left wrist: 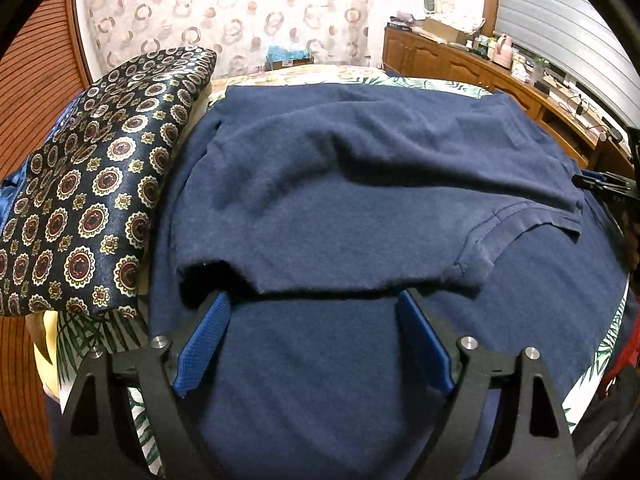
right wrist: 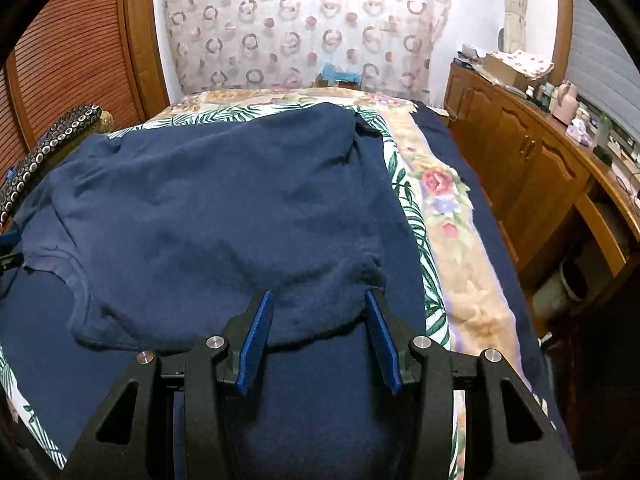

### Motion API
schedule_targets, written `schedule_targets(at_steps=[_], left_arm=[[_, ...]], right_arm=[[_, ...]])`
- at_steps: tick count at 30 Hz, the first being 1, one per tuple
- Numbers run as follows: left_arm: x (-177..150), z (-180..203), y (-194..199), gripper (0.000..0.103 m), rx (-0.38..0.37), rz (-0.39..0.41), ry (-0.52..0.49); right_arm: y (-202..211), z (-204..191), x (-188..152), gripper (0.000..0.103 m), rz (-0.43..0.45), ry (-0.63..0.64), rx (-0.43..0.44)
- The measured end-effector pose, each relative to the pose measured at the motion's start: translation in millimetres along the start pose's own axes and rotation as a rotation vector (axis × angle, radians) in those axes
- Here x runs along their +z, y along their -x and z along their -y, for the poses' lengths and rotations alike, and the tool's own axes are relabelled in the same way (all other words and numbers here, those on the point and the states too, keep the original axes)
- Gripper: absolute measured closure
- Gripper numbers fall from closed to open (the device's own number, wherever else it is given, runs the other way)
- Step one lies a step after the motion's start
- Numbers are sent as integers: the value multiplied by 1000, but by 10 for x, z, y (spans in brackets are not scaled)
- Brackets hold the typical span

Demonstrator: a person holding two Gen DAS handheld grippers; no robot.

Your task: Fold small clothes

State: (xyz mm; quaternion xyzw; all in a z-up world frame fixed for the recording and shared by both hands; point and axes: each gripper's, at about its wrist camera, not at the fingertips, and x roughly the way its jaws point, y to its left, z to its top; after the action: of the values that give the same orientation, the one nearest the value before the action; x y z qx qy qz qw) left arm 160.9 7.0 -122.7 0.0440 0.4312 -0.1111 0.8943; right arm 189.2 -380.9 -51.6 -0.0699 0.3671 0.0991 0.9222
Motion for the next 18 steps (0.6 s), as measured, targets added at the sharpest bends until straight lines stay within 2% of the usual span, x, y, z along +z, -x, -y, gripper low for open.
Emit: schedule_targets(at_steps=[5,10,13,15,18], left_arm=[[-30,-78,50,17,-17,15,39],[-35,-244,267,17,-72,125,126],[13,-324,328,34,-57,157,150],[50,-361,314,53,-35,156,153],[104,-419,278,54,17,157,159]], right_arm=[[6,-16,6,53,0,3,-3],[9,-21,11,53,0,7,-5],[8,-22,10,53,0,7,-5],[9,-22,10,53,1,7,-5],[9,-20,11,53,0,7,-5]])
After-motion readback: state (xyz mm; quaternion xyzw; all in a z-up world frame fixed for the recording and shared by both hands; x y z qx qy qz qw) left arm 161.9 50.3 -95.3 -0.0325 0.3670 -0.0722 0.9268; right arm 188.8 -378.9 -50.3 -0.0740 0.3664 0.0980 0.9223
